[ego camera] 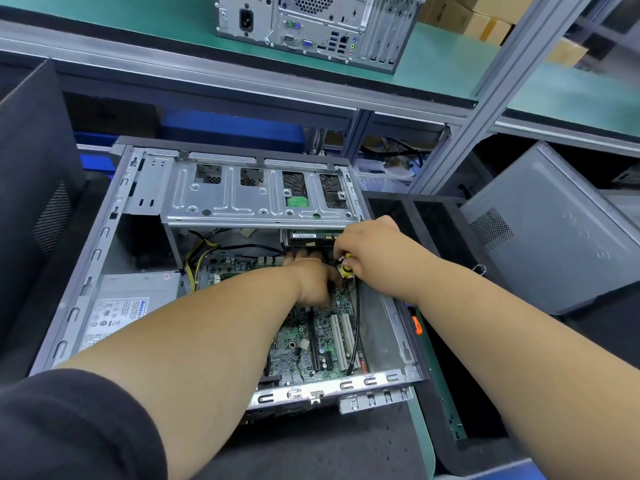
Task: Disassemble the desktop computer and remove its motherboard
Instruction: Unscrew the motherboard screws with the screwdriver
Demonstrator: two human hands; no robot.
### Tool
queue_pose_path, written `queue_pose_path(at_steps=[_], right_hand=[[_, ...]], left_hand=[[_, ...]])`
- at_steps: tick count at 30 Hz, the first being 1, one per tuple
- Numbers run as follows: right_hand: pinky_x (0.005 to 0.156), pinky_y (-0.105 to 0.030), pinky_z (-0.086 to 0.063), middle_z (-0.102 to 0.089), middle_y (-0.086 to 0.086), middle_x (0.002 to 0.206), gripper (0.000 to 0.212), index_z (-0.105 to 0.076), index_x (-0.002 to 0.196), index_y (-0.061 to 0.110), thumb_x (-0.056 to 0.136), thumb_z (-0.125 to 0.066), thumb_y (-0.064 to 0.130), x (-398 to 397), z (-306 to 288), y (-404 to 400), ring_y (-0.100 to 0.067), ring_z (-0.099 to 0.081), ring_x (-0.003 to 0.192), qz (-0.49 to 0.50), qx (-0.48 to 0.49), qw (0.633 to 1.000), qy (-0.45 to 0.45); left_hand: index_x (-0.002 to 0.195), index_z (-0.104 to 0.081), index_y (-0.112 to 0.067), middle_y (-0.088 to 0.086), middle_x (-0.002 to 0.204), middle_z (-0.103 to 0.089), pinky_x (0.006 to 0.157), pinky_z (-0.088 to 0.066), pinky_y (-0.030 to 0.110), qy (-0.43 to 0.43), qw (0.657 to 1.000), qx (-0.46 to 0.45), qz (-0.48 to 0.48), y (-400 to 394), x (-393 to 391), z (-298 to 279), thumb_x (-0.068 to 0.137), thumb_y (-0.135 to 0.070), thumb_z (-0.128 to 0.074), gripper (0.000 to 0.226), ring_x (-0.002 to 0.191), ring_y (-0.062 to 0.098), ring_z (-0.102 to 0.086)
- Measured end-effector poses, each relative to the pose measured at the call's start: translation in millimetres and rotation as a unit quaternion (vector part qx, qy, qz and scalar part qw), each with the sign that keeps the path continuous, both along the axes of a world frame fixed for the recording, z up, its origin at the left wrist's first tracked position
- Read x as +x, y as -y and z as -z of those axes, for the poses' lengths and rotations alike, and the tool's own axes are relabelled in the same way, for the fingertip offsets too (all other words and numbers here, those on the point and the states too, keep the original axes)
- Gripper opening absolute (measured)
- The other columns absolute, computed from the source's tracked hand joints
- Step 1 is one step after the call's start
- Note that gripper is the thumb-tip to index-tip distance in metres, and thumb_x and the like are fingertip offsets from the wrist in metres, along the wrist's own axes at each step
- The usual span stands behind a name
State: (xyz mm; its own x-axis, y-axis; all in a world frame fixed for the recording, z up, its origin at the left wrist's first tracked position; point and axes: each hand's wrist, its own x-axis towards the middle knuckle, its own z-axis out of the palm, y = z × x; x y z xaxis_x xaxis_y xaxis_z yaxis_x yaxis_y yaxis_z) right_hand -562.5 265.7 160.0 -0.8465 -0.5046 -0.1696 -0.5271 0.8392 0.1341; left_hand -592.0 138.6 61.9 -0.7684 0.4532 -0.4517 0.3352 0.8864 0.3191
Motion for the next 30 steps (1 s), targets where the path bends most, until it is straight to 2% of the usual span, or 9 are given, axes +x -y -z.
queue_pose_path(at_steps=[5,9,17,23,30], right_hand=[[0.096,-0.032,-0.026,-0.058,0.008,0.115,0.02,-0.062,0.113,0.027,0.098,-0.049,0.023,-0.4,-6.4,2.9,-0.016,-0.052,0.111,0.006,-0.008,1.0,0.003],[0.101,-0.038,-0.031,-0.057,0.005,0.118,0.024,-0.061,0.117,0.026,0.098,-0.047,0.02,0.7,-6.6,8.6,-0.019,-0.052,0.113,-0.006,0.035,0.999,0.012],[0.098,-0.035,-0.031,-0.057,0.006,0.116,0.023,-0.061,0.115,0.026,0.097,-0.047,0.019,1.1,-1.7,7.0,-0.018,-0.052,0.112,-0.012,0.033,0.999,0.005],[0.096,-0.036,-0.031,-0.057,0.006,0.114,0.022,-0.061,0.112,0.025,0.096,-0.048,0.019,0.7,1.2,1.7,-0.018,-0.05,0.112,-0.006,0.008,1.0,0.006],[0.099,-0.037,-0.031,-0.058,0.003,0.113,0.036,-0.058,0.117,0.023,0.084,-0.054,0.008,0.4,1.0,0.9,-0.02,-0.05,0.111,0.01,-0.011,0.999,0.039]], left_hand=[[0.124,-0.052,-0.052,0.005,0.127,-0.038,0.11,-0.018,0.045,0.001,1.0,-0.006,-0.001,-0.7,-0.4,0.5,0.077,-0.034,-0.064,0.052,0.125,0.034,-0.029],[0.124,-0.052,-0.052,0.005,0.133,-0.037,0.114,-0.013,0.048,0.002,1.0,-0.006,0.0,-1.1,-0.1,0.5,0.077,-0.034,-0.064,0.052,0.13,0.035,-0.025],[0.124,-0.052,-0.052,0.005,0.134,-0.036,0.116,-0.011,0.048,0.002,1.0,-0.006,0.001,-0.8,0.1,-0.6,0.078,-0.035,-0.065,0.051,0.131,0.036,-0.024],[0.122,-0.052,-0.056,0.004,0.131,-0.038,0.112,-0.015,0.045,-0.001,1.0,-0.006,0.002,-0.4,0.3,-1.0,0.077,-0.035,-0.065,0.051,0.127,0.033,-0.027],[0.124,-0.051,-0.057,0.004,0.137,-0.034,0.114,-0.012,0.048,0.007,1.0,-0.01,0.005,-0.7,-1.0,0.3,0.077,-0.033,-0.065,0.055,0.131,0.036,-0.024]])
